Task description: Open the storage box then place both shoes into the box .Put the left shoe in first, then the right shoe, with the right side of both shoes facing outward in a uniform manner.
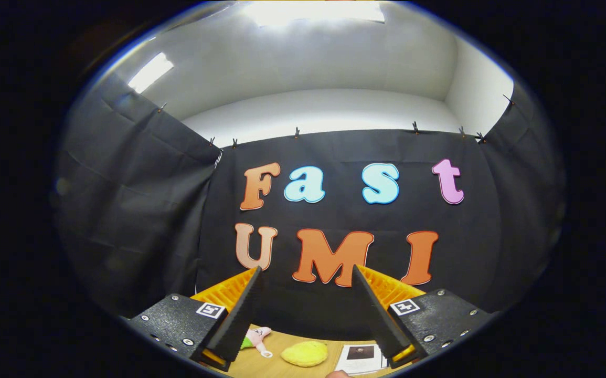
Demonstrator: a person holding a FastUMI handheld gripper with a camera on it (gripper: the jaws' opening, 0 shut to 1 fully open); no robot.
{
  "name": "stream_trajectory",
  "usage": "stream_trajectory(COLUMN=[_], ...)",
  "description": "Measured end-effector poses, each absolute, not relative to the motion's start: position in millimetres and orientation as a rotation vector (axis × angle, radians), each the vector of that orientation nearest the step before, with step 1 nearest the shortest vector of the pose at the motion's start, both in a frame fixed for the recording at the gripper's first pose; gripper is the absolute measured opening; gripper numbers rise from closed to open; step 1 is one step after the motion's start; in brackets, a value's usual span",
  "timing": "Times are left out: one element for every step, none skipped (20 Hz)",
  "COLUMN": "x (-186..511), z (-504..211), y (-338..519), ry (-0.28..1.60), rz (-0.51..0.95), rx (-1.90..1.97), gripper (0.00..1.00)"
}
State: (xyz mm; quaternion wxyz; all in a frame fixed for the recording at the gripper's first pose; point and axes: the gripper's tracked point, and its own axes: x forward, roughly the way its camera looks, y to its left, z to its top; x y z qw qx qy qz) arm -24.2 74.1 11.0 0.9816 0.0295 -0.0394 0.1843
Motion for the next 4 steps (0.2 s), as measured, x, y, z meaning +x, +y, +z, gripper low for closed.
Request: stream_trajectory(x=[-24.5,-23.9,-23.9,-23.8], z=[10.7,9.1,8.4,9.1], y=[74.6,73.8,73.5,72.2], ry=[-0.079,-0.074,-0.073,-0.074], rz=[0.372,0.371,0.37,0.366], rx=[0.061,0.065,0.07,0.076], gripper=[0.98,0.98,0.98,0.99])
